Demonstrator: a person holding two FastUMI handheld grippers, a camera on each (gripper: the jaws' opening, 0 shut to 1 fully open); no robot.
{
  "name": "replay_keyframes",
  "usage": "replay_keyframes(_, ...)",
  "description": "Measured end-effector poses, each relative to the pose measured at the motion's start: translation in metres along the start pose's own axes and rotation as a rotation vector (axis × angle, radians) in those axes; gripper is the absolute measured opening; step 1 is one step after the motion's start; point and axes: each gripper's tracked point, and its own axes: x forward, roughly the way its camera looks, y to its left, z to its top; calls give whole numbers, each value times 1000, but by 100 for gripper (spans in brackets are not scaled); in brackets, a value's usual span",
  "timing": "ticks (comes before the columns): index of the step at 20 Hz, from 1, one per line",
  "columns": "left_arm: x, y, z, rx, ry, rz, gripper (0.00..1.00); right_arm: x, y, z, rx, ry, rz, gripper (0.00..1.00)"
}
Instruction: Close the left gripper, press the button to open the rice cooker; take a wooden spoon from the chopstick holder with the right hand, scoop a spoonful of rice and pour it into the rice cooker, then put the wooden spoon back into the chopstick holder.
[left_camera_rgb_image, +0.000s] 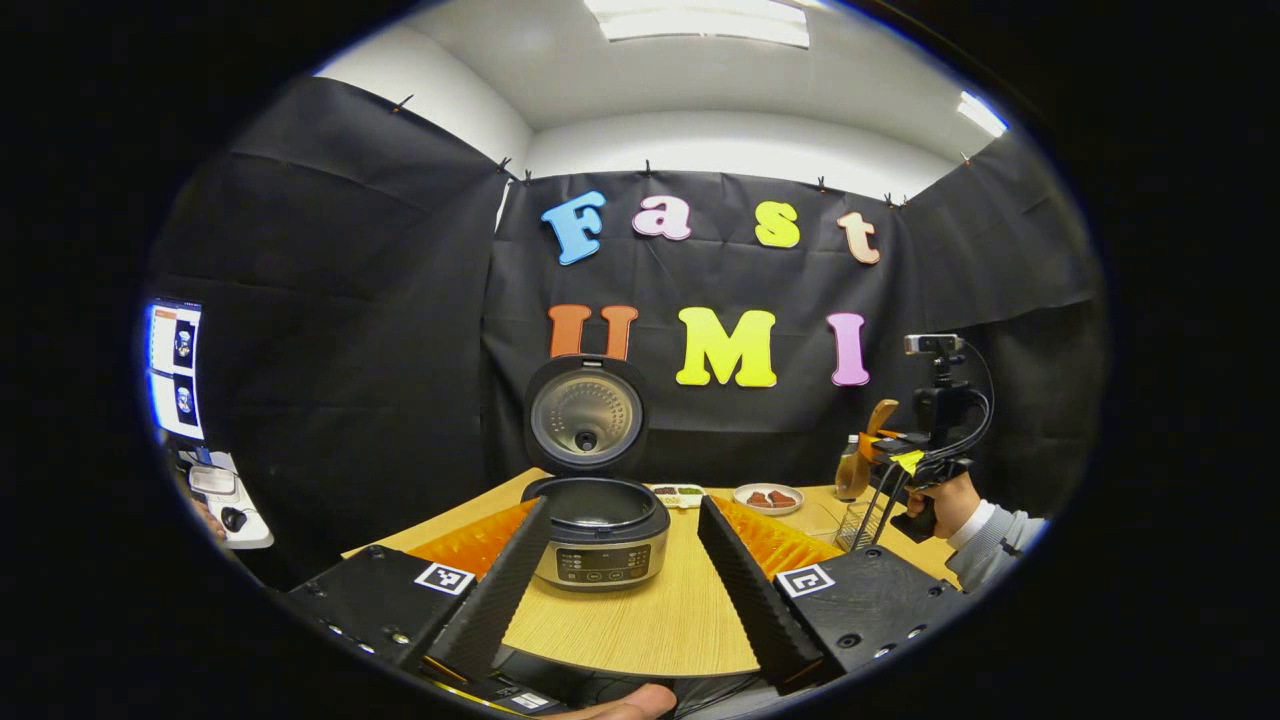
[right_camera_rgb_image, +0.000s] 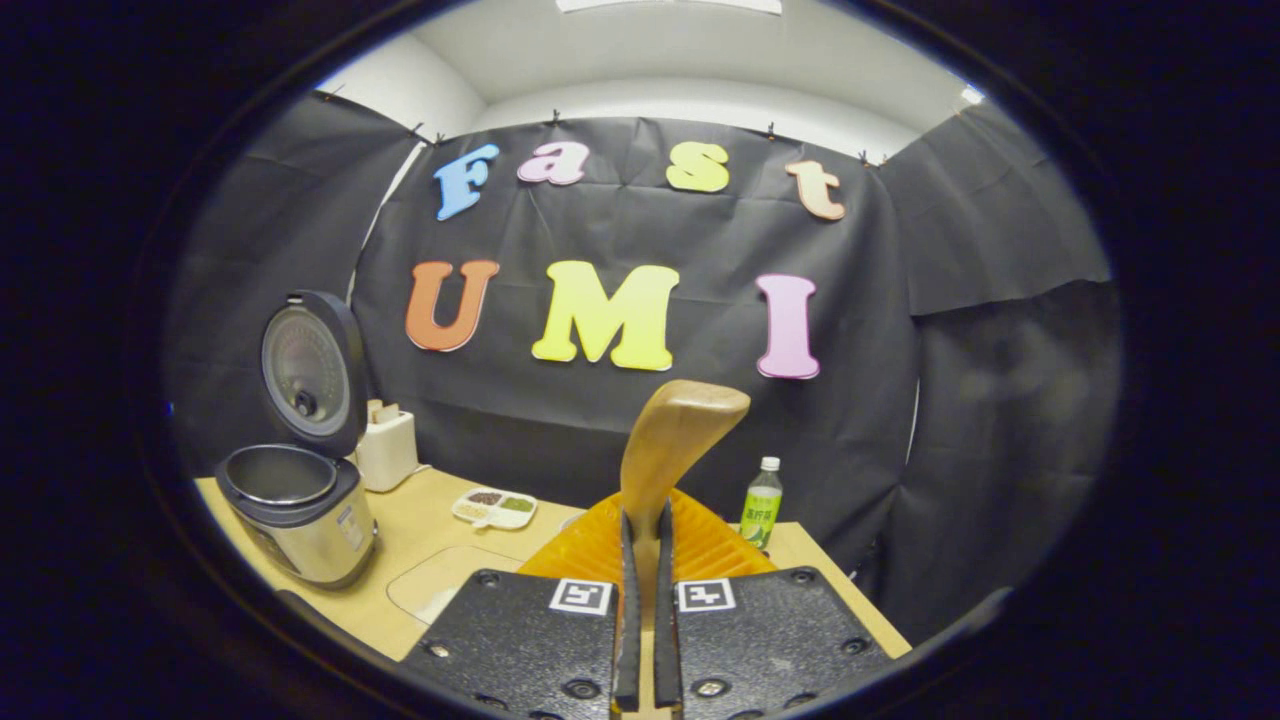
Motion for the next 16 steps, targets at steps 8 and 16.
replay_keyframes(8, 1, -5, -9, -17, 23, -50, 94, 29, 61, -71, -40, 159, 97, 11)
replay_keyframes(16, 8, -17, -31, -26, 75, -95, 94, 68, 54, -127, -94, 227, 28, 11)
